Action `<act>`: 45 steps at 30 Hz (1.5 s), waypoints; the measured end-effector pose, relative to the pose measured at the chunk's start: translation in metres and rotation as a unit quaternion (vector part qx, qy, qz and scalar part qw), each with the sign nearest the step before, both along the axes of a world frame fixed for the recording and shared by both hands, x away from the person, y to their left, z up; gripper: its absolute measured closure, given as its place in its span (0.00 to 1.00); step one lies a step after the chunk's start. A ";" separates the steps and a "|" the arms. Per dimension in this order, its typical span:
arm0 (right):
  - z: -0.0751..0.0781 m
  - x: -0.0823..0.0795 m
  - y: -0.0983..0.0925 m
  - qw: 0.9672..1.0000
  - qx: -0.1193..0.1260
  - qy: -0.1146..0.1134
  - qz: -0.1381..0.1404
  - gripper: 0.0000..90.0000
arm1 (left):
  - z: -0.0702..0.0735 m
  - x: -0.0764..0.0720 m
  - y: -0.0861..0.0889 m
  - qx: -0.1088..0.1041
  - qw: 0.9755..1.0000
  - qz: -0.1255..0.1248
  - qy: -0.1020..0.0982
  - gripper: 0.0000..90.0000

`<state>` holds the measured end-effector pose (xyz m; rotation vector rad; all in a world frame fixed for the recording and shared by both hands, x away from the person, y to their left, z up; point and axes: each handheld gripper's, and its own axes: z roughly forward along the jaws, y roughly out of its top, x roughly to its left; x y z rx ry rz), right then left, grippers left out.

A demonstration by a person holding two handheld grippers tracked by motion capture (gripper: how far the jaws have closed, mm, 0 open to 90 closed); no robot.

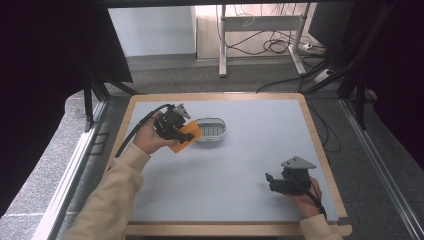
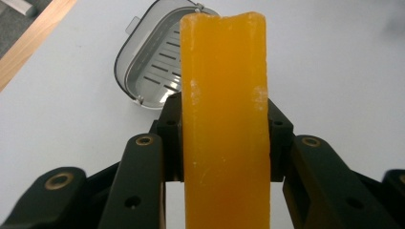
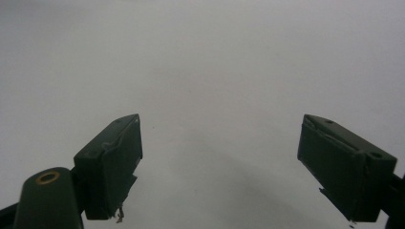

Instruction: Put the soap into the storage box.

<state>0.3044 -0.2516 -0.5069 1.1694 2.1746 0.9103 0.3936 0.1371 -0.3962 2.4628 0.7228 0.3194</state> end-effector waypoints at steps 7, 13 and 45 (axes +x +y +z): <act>0.000 0.000 0.000 1.000 0.001 0.000 0.001 0.17 | 0.004 0.004 -0.008 0.004 1.000 -0.010 -0.004 0.69; 0.000 0.000 -0.001 1.000 0.000 0.000 0.000 0.17 | 0.005 0.010 -0.013 0.013 1.000 -0.014 -0.005 0.69; -0.002 0.001 -0.001 1.000 -0.004 0.001 -0.001 0.17 | 0.004 0.045 -0.033 0.035 0.998 -0.042 -0.011 0.69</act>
